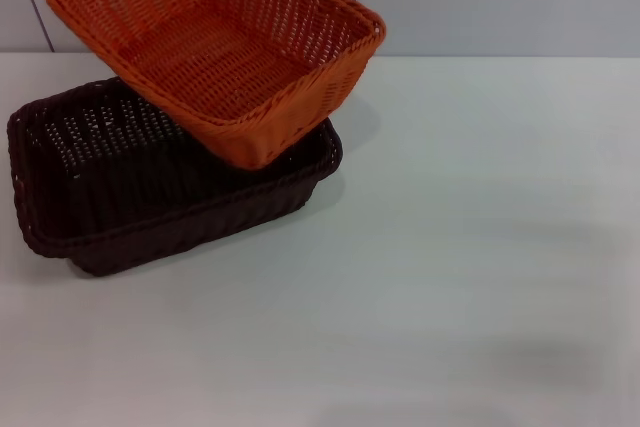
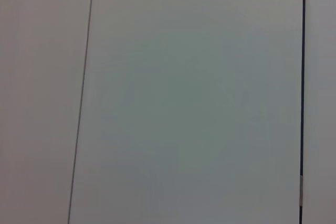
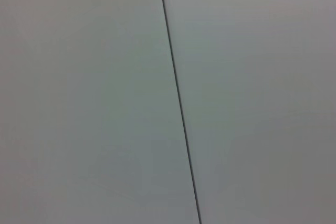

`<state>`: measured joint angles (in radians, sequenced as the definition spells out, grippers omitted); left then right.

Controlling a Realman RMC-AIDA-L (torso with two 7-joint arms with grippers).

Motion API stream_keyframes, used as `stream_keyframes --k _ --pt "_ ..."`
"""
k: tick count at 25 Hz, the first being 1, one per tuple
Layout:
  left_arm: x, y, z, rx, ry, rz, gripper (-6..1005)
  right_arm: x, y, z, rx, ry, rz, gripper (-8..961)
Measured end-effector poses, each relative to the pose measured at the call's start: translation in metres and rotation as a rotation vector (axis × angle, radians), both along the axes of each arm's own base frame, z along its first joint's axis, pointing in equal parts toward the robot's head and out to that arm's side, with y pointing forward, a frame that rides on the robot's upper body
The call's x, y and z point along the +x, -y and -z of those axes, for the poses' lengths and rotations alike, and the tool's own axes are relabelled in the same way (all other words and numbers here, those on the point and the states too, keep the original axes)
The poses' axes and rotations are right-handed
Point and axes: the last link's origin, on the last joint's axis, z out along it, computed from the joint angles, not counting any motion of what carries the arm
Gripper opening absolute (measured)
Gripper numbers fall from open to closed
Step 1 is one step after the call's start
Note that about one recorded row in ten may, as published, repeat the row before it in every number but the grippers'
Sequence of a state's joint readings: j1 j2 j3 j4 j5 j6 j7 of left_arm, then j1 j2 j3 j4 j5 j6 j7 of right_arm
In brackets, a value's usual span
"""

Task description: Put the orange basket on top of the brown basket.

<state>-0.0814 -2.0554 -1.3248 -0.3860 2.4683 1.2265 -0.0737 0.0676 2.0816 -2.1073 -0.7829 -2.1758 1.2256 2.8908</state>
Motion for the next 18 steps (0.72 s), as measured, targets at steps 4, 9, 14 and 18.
stream_keyframes --k 4,9,14,18 --pt "0.001 -0.003 -0.001 0.001 -0.004 0.008 647 -0.001 0.001 0.002 -0.006 0.002 -0.007 645" --pt "0.000 -0.003 -0.002 0.005 -0.004 0.002 711 0.001 0.000 0.002 -0.005 0.002 -0.003 657" --pt "-0.003 -0.002 -0.007 0.024 -0.008 -0.009 804 0.004 -0.001 0.001 -0.002 0.006 0.004 722" --pt "-0.006 -0.004 -0.012 0.053 0.003 -0.029 799 0.004 -0.001 0.002 -0.002 0.007 0.006 753"
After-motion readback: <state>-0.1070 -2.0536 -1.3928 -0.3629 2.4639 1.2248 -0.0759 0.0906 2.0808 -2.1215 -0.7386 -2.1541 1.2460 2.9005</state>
